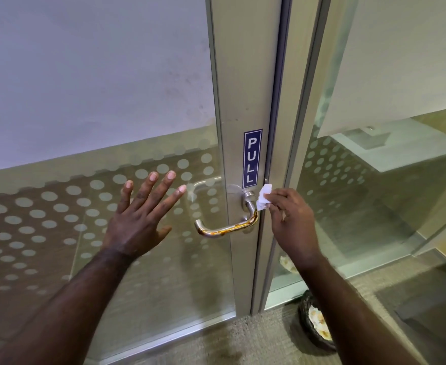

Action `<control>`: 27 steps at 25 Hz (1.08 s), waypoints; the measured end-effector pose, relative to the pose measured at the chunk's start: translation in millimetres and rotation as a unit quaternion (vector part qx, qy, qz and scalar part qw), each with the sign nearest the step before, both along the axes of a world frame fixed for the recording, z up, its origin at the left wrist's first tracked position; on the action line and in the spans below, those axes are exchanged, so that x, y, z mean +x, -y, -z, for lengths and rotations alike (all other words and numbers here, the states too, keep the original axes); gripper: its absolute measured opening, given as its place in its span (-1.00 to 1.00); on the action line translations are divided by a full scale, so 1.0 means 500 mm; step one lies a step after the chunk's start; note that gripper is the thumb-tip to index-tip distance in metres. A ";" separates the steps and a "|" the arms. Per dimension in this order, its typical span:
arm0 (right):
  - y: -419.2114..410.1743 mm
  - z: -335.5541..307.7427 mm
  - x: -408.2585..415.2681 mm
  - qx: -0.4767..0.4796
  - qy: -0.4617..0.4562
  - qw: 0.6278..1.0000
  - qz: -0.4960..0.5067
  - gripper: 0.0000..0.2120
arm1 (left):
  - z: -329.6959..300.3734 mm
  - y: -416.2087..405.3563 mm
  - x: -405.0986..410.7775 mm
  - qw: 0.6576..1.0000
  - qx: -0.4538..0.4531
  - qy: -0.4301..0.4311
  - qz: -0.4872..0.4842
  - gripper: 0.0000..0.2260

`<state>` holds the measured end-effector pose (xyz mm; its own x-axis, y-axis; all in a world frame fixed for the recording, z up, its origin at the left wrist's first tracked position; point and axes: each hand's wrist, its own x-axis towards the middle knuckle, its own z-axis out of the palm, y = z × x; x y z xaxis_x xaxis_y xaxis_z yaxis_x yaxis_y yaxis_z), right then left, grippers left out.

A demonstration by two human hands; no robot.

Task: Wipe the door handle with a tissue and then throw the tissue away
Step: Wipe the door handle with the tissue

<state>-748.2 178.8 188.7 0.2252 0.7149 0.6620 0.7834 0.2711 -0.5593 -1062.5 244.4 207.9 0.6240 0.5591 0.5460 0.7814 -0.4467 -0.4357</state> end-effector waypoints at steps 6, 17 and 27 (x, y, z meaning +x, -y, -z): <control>-0.018 0.020 0.037 -0.085 -0.027 0.988 -0.128 -0.74 | 0.001 0.006 0.005 1.000 -0.010 0.005 -0.005 0.26; -0.012 0.049 0.036 0.002 0.070 0.982 -0.174 -0.63 | -0.006 0.022 0.017 0.999 -0.042 0.011 -0.030 0.25; -0.035 0.050 0.063 -0.030 0.252 0.921 -0.296 -0.36 | 0.008 0.015 0.018 0.999 -0.015 0.014 -0.030 0.25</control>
<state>-716.9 196.0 163.9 -0.5408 0.6525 0.5308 0.6726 0.7144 -0.1929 -1053.4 236.8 204.0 0.5726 0.6117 0.5458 0.8196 -0.4104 -0.3998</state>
